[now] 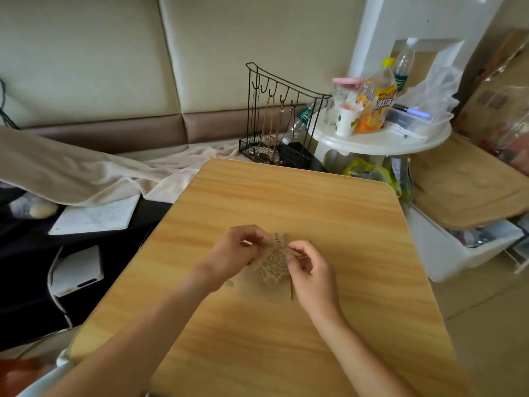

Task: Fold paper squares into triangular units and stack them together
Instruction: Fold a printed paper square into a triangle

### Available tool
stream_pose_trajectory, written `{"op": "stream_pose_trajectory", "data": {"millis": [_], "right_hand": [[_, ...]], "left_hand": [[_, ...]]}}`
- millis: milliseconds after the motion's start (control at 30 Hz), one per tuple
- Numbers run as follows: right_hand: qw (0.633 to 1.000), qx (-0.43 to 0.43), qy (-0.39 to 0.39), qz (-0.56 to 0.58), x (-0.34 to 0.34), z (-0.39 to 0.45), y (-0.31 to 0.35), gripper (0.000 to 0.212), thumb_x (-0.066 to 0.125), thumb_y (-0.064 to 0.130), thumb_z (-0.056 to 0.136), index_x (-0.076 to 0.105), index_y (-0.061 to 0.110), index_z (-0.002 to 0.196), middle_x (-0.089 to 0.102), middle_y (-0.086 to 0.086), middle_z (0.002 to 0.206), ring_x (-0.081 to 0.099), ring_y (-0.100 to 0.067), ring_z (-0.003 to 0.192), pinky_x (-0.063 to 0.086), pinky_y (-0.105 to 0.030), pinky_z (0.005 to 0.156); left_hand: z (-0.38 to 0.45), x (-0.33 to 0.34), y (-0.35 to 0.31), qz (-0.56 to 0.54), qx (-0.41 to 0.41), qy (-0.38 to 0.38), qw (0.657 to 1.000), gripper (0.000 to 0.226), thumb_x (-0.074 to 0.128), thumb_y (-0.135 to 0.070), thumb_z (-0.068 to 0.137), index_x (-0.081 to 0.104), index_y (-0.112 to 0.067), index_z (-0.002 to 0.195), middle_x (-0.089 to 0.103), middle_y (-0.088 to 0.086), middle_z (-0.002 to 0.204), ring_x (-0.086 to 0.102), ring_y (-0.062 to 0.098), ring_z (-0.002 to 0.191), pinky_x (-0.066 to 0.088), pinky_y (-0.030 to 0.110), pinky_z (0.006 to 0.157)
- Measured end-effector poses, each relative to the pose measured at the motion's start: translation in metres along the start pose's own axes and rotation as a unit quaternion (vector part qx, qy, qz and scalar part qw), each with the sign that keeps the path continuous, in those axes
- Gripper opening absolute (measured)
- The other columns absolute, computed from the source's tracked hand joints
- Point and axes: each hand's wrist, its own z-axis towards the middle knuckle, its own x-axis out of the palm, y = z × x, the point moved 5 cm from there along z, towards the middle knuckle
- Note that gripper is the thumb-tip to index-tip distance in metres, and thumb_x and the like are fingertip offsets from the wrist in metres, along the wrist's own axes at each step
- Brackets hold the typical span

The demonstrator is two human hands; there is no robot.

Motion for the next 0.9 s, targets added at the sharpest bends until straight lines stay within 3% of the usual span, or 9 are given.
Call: {"op": "stream_pose_trajectory", "data": {"millis": [133, 267, 333, 467, 533, 667, 800, 900], "right_hand": [[0.999, 0.03, 0.032, 0.012, 0.003, 0.014, 0.0, 0.026, 0.065, 0.004, 0.097, 0.072, 0.029, 0.093, 0.072, 0.013, 0.091, 0.071, -0.017, 0.08, 0.061, -0.037, 0.071], [0.997, 0.077, 0.008, 0.021, 0.005, 0.021, -0.01, 0.022, 0.066, 0.004, 0.098, 0.07, 0.024, 0.088, 0.073, 0.011, 0.083, 0.069, -0.01, 0.07, 0.056, -0.025, 0.059], [0.995, 0.09, -0.006, 0.032, 0.005, 0.022, -0.011, 0.022, 0.064, 0.002, 0.098, 0.068, 0.02, 0.085, 0.072, 0.003, 0.081, 0.067, -0.007, 0.061, 0.051, -0.019, 0.053], [0.997, 0.067, 0.023, -0.006, 0.004, 0.026, -0.006, 0.019, 0.067, 0.008, 0.096, 0.066, 0.026, 0.09, 0.07, 0.003, 0.084, 0.068, -0.024, 0.076, 0.053, -0.036, 0.069], [0.998, 0.051, 0.028, -0.029, 0.001, 0.027, -0.003, 0.018, 0.069, 0.01, 0.095, 0.067, 0.028, 0.093, 0.069, 0.004, 0.087, 0.067, -0.021, 0.078, 0.052, -0.036, 0.071], [0.996, 0.068, 0.047, 0.027, -0.003, 0.027, 0.0, 0.032, 0.059, 0.004, 0.1, 0.066, 0.035, 0.104, 0.07, 0.0, 0.099, 0.071, -0.017, 0.062, 0.055, -0.03, 0.056], [0.996, 0.027, 0.073, 0.032, -0.002, 0.023, 0.008, 0.059, 0.038, -0.013, 0.095, 0.063, 0.034, 0.119, 0.064, 0.004, 0.117, 0.074, -0.018, 0.072, 0.059, -0.034, 0.069], [0.995, -0.018, 0.091, -0.018, 0.001, 0.021, 0.013, 0.047, 0.05, -0.015, 0.091, 0.069, 0.024, 0.109, 0.065, 0.009, 0.116, 0.073, -0.013, 0.088, 0.059, -0.037, 0.078]], "left_hand": [[0.002, -0.006, 0.004, -0.056, -0.066, 0.003, 0.996, 0.036, 0.05, 0.011, 0.096, 0.08, -0.009, 0.097, 0.077, -0.003, 0.092, 0.068, 0.004, 0.08, 0.05, 0.014, 0.065], [0.004, -0.004, 0.011, -0.164, -0.145, -0.012, 0.976, 0.024, 0.051, -0.001, 0.1, 0.069, -0.009, 0.115, 0.072, 0.013, 0.101, 0.068, 0.019, 0.085, 0.057, 0.031, 0.075], [0.003, -0.001, 0.014, -0.195, -0.162, -0.007, 0.967, 0.02, 0.06, 0.003, 0.096, 0.066, -0.006, 0.113, 0.072, 0.016, 0.1, 0.072, 0.019, 0.079, 0.061, 0.03, 0.07], [0.006, 0.006, 0.014, -0.182, -0.144, 0.012, 0.973, 0.009, 0.07, 0.005, 0.092, 0.07, -0.003, 0.097, 0.068, 0.01, 0.087, 0.067, 0.015, 0.071, 0.061, 0.024, 0.065], [0.01, 0.007, 0.014, -0.171, -0.14, 0.014, 0.975, 0.009, 0.069, 0.003, 0.093, 0.071, -0.001, 0.101, 0.068, 0.01, 0.087, 0.066, 0.013, 0.068, 0.061, 0.022, 0.066], [0.014, 0.006, 0.012, -0.181, -0.148, 0.015, 0.972, 0.015, 0.06, 0.003, 0.098, 0.07, 0.002, 0.109, 0.072, 0.02, 0.098, 0.071, 0.021, 0.077, 0.059, 0.021, 0.065], [0.015, 0.003, 0.014, -0.214, -0.16, 0.009, 0.964, 0.018, 0.057, 0.006, 0.098, 0.07, 0.004, 0.11, 0.075, 0.02, 0.105, 0.075, 0.018, 0.077, 0.059, 0.019, 0.069], [0.015, 0.002, 0.015, -0.241, -0.172, 0.002, 0.955, 0.019, 0.054, 0.006, 0.099, 0.07, 0.002, 0.108, 0.076, 0.018, 0.099, 0.076, 0.022, 0.078, 0.06, 0.019, 0.068]]}}
